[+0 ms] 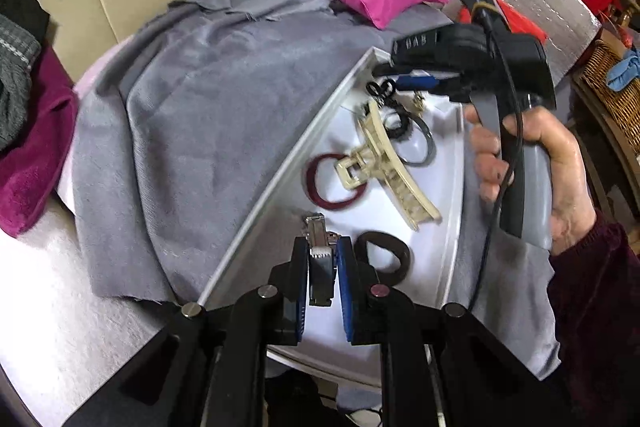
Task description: Organize jewelry
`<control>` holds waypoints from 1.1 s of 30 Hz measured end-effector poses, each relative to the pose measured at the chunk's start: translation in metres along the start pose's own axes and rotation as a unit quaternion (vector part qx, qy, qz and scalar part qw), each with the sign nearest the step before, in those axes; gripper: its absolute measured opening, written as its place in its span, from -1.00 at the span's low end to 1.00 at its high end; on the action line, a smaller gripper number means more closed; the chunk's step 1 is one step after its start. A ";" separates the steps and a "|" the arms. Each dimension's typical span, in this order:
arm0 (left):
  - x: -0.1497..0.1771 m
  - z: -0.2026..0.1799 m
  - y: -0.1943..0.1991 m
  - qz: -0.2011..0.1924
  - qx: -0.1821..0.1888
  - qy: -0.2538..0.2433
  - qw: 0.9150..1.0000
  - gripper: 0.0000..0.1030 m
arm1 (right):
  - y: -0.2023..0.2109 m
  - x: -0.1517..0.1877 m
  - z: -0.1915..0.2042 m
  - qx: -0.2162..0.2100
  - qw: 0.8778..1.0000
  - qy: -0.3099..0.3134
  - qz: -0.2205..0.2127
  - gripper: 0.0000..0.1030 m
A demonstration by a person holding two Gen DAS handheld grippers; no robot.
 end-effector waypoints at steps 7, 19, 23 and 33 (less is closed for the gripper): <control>0.012 -0.007 -0.002 0.019 0.030 0.003 0.999 -0.70 | 0.021 -0.001 -0.001 -0.020 0.999 -0.002 -0.030 0.15; 0.001 -0.016 0.048 -0.034 -0.006 -0.005 0.999 -0.02 | 0.092 0.016 -0.013 -0.058 0.995 -0.001 -0.080 0.15; -0.006 -0.019 0.088 -0.082 -0.079 -0.024 0.993 0.23 | 0.141 0.054 -0.005 -0.041 0.993 0.045 -0.096 0.15; 0.003 -0.059 0.216 -0.213 -0.243 -0.062 0.944 0.81 | 0.237 0.172 0.010 -0.017 0.986 0.140 -0.089 0.23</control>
Point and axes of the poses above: each gripper's, at about its wrist camera, not at the fingertips, and y roughly against the way its jaws point, z to its left, x to its underside, the point moved 6 cm from there along -y, roughly the way its jaws point, and after that the axes turned 13 degrees about -y, right-handed, at the moved point
